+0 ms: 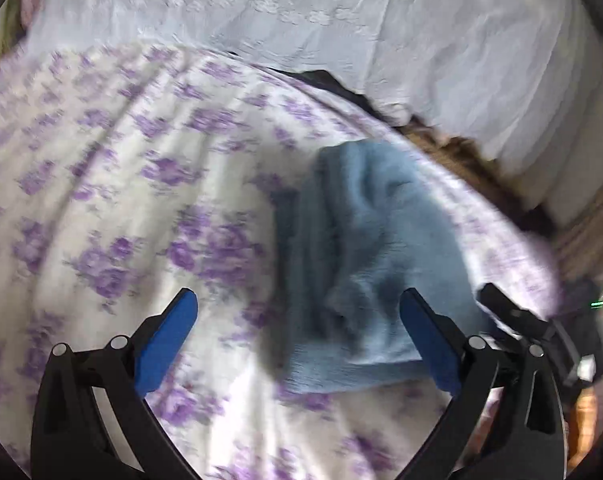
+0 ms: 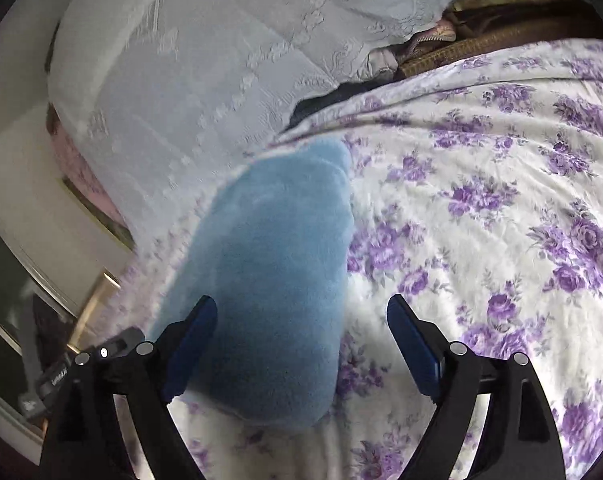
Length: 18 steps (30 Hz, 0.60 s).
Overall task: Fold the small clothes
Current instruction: 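Grasp the folded blue jacket bundle with the right tool and lift it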
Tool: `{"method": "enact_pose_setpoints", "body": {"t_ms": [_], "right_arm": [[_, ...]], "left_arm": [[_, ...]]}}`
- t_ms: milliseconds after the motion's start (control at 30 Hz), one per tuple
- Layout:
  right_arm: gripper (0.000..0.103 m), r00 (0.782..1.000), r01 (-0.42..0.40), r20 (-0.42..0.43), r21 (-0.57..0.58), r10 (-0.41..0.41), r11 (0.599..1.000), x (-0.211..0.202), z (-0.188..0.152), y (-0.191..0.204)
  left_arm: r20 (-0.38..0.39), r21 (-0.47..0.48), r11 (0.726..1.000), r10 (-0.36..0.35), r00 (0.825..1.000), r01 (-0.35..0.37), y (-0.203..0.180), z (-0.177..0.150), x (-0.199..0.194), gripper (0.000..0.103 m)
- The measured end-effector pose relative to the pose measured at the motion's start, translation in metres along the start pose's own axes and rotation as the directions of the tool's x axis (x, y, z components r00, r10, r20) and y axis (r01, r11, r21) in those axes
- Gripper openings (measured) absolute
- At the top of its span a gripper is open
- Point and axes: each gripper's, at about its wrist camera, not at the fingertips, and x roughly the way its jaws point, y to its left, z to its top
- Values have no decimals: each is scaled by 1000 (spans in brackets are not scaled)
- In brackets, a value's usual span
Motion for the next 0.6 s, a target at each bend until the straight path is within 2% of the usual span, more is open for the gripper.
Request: {"method": "enact_pose_setpoints", "body": {"t_ms": [67, 167, 400, 467, 600], "right_arm": [[88, 999, -35, -9, 35, 35, 999, 1, 2, -5], [88, 997, -70, -35, 108, 75, 992, 7, 1, -15], [88, 985, -136, -79, 193, 153, 972, 28, 9, -25], [88, 975, -168, -106, 235, 197, 957, 39, 15, -27], [89, 951, -186, -198, 240, 236, 953, 68, 25, -26]], "left_arm": [[-42, -38, 997, -72, 996, 71, 4, 2, 8, 98], [-101, -85, 987, -147, 984, 139, 4, 4, 23, 98], [-149, -139, 966, -239, 960, 219, 1, 15, 49, 98], [-158, -132, 965, -245, 957, 225, -1, 17, 57, 98], [-202, -72, 979, -202, 958, 191, -10, 19, 80, 99]]}}
